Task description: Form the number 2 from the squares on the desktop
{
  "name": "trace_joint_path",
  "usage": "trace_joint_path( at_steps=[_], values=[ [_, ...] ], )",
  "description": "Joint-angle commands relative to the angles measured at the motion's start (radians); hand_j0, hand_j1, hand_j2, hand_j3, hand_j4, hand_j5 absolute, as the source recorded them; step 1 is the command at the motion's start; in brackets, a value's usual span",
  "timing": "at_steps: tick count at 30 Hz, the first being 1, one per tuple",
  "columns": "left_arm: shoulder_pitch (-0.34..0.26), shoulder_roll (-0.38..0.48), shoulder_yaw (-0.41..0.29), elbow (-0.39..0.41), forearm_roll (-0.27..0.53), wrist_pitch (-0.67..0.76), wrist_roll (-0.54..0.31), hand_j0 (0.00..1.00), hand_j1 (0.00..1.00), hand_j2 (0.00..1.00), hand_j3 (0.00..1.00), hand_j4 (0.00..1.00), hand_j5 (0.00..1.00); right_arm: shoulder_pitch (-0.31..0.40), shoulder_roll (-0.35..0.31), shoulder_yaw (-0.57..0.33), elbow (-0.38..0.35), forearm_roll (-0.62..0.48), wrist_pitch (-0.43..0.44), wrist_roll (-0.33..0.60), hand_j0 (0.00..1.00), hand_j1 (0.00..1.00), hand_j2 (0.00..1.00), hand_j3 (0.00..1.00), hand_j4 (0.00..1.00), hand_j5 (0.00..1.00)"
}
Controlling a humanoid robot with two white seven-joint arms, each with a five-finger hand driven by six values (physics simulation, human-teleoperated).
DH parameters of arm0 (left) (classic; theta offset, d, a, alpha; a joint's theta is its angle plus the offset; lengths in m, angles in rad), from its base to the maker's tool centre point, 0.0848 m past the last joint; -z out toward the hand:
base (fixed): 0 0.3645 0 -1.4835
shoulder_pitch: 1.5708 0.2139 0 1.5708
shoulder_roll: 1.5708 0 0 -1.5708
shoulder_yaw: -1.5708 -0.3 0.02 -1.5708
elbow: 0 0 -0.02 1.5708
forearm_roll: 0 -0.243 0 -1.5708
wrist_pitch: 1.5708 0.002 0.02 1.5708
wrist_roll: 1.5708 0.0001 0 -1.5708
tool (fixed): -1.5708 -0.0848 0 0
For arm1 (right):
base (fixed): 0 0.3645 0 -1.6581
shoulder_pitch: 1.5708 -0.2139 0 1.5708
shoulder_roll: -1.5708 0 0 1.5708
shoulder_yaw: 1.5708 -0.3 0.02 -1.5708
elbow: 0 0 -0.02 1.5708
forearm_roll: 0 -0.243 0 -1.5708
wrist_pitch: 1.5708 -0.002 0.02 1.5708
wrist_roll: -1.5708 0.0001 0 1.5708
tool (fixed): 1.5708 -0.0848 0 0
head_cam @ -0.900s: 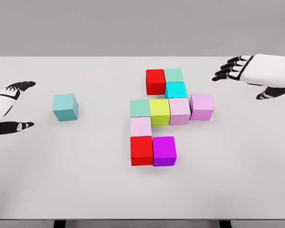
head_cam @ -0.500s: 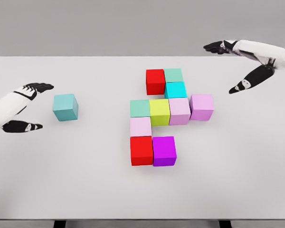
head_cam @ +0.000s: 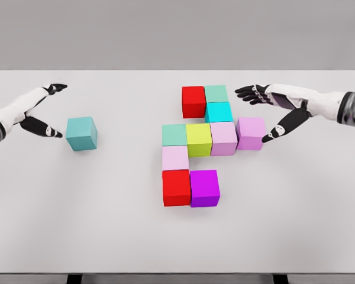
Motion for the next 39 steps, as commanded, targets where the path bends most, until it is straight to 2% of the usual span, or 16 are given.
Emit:
trace_joint_path(
  at_steps=[1,4,9,10,14,15,17,19,22,27,33,39],
  values=[
    [0.000,0.001,-0.032,-0.012,-0.059,0.098,-0.001,1.00,1.00,1.00,1.00,1.00,1.00,0.000,0.019,0.001,0.028,0.006,-0.005,0.000,1.00,1.00,1.00,1.00,1.00,1.00],
    [-0.018,0.004,-0.050,-0.015,-0.118,0.096,-0.001,1.00,1.00,1.00,1.00,1.00,1.00,0.000,0.013,-0.004,0.040,0.006,-0.010,0.000,1.00,1.00,1.00,1.00,1.00,1.00],
    [-0.035,0.068,-0.050,-0.029,-0.076,0.096,-0.001,1.00,1.00,1.00,1.00,1.00,1.00,0.012,0.048,0.005,0.115,0.012,-0.037,0.000,1.00,1.00,1.00,1.00,1.00,1.00],
    [-0.051,0.099,-0.073,-0.029,-0.043,0.096,-0.001,1.00,1.00,1.00,1.00,1.00,1.00,0.014,0.053,0.007,0.113,0.013,-0.037,0.000,1.00,1.00,1.00,1.00,1.00,1.00],
    [-0.172,0.278,-0.291,-0.031,0.181,0.094,-0.001,1.00,1.00,1.00,1.00,1.00,1.00,0.018,0.055,0.022,0.123,0.018,-0.054,0.000,1.00,1.00,1.00,1.00,1.00,1.00],
    [-0.205,0.321,-0.340,-0.034,0.238,0.091,-0.001,1.00,1.00,1.00,1.00,1.00,1.00,0.020,0.064,0.022,0.146,0.026,-0.063,0.000,1.00,1.00,1.00,1.00,1.00,1.00],
    [-0.264,0.354,-0.420,-0.035,0.287,0.091,-0.001,1.00,1.00,1.00,1.00,1.00,1.00,0.020,0.076,0.022,0.189,0.027,-0.066,0.000,1.00,1.00,1.00,1.00,1.00,1.00],
    [-0.302,0.372,-0.478,-0.035,0.316,0.094,-0.001,1.00,1.00,1.00,1.00,1.00,1.00,0.015,0.078,0.022,0.192,0.027,-0.071,0.000,1.00,1.00,1.00,1.00,1.00,1.00],
    [-0.310,0.381,-0.506,-0.035,0.342,0.102,-0.001,1.00,1.00,1.00,1.00,1.00,1.00,0.015,0.084,0.022,0.193,0.029,-0.071,0.000,1.00,1.00,1.00,1.00,1.00,1.00],
    [-0.313,0.375,-0.538,-0.034,0.339,0.171,-0.001,1.00,1.00,1.00,1.00,1.00,1.00,0.015,0.107,0.031,0.230,0.050,-0.082,0.000,1.00,1.00,1.00,1.00,1.00,1.00],
    [-0.325,0.341,-0.539,-0.034,0.327,0.201,-0.001,1.00,1.00,1.00,1.00,1.00,1.00,0.015,0.120,0.033,0.255,0.055,-0.097,0.000,1.00,1.00,1.00,1.00,1.00,1.00],
    [-0.336,0.280,-0.555,-0.028,0.197,0.201,-0.001,1.00,1.00,1.00,1.00,1.00,1.00,0.018,0.147,0.051,0.287,0.078,-0.117,0.000,1.00,1.00,1.00,1.00,1.00,1.00]
  ],
)
